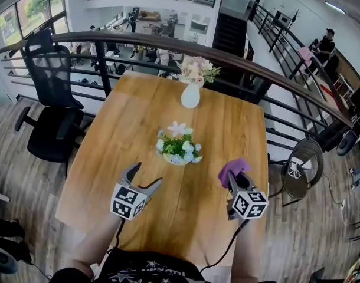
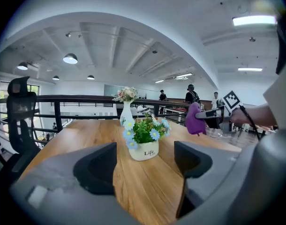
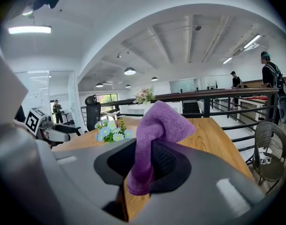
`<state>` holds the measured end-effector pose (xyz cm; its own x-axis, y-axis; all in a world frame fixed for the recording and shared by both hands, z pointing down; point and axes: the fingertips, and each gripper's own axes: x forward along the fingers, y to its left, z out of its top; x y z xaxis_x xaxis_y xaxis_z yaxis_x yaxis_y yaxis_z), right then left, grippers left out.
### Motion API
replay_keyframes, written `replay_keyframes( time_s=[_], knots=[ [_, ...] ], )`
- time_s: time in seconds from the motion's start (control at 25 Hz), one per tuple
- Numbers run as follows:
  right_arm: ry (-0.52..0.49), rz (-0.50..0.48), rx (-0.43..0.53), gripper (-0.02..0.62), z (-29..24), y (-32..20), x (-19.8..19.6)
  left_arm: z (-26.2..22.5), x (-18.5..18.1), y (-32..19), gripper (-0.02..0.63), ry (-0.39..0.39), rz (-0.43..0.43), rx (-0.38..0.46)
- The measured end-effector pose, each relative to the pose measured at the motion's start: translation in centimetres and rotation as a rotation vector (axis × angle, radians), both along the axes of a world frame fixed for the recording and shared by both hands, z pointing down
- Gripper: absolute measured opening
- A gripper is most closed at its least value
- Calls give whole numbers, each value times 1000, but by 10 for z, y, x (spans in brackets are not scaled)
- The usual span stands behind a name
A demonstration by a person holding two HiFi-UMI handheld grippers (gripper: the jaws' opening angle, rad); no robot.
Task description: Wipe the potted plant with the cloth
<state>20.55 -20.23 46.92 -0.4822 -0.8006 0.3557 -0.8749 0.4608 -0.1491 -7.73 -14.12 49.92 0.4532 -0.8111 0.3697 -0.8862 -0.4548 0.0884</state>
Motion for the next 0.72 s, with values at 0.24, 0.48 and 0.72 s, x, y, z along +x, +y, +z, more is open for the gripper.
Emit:
replay_keyframes(
  time_s=[0.24,0.48,0.72],
  knots=[
    [35,-33,-65,84,31,-25,-19,29,9,-24,423,-26,41,-41],
    [106,-120,-109,83,65,-47,-39,59,23,-48,436,-64,119,-88],
    [180,-256,-120,83,88,-74,-66,83,33,-78,480,-114,196,-95]
  ],
)
